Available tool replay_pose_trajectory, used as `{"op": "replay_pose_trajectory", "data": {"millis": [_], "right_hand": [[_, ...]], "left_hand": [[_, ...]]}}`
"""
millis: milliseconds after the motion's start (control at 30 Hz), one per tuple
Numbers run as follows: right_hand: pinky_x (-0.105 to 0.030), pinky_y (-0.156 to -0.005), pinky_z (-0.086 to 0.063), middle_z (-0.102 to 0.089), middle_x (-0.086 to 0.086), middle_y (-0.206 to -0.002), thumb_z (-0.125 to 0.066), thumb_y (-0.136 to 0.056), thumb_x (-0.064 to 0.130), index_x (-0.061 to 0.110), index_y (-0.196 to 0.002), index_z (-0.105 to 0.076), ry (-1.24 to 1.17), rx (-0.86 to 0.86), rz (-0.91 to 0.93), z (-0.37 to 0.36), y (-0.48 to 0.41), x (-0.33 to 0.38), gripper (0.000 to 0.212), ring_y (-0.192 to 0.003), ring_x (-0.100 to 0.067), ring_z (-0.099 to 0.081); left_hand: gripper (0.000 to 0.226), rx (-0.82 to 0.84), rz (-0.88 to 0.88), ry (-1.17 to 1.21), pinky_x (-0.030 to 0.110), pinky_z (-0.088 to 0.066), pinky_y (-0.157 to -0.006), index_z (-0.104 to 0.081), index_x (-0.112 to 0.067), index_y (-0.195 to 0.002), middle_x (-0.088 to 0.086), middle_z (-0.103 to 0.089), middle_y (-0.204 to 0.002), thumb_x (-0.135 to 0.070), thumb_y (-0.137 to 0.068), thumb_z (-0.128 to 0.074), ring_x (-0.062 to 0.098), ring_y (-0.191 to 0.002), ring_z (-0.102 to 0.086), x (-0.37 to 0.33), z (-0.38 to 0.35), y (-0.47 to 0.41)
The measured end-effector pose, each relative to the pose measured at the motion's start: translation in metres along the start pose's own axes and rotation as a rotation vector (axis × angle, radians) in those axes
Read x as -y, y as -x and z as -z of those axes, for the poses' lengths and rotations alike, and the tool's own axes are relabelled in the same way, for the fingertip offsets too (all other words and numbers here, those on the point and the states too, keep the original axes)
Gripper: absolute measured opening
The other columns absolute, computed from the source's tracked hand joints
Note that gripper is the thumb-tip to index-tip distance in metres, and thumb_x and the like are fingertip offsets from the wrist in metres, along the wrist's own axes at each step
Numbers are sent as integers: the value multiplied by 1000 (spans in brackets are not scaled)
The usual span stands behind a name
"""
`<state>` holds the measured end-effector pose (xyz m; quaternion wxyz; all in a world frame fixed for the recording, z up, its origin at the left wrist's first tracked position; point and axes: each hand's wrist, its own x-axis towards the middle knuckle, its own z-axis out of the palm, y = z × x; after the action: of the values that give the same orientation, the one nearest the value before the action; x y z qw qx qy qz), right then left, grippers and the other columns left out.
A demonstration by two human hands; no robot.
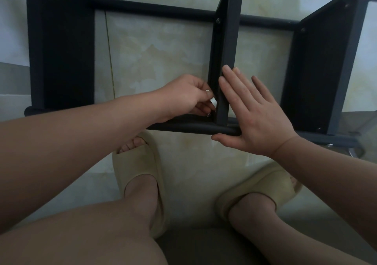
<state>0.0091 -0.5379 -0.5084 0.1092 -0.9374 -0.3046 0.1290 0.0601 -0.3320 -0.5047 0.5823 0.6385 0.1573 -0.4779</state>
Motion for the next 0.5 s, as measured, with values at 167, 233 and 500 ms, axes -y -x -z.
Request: {"op": "replay_pose_trajectory", "data": {"millis": [167, 233, 500], "right_hand": [[-57, -122, -21, -9, -13, -169, -43, -91, 75, 2, -160, -18, 7, 8, -2, 1, 0, 0, 103, -157, -28, -7], [-57, -122, -22, -10, -13, -169, -45, -91, 74, 2, -160, -19, 3, 0, -1, 1, 0, 0, 103, -157, -28, -8], [-58, -122, -21, -8, -13, -169, -44, -91, 75, 3, -160, -18, 3, 9, -3, 0, 0, 0, 104, -157, -27, -6]], "left_hand": [[23, 7, 3, -8, 28, -59, -78, -60, -9, -83, 3, -70, -72, -8, -103, -50, 16, -74, -68, 1, 2, 0], [22, 14, 5, -17, 29, -59, -79, -61, -8, -85, 2, -71, -72, -7, -103, -50, 15, -74, -68, 2, 3, 0], [22, 24, 3, -81, 27, -59, -79, -61, -10, -83, 2, -73, -74, -7, -103, -51, 13, -73, -69, 5, 9, 1]]}}
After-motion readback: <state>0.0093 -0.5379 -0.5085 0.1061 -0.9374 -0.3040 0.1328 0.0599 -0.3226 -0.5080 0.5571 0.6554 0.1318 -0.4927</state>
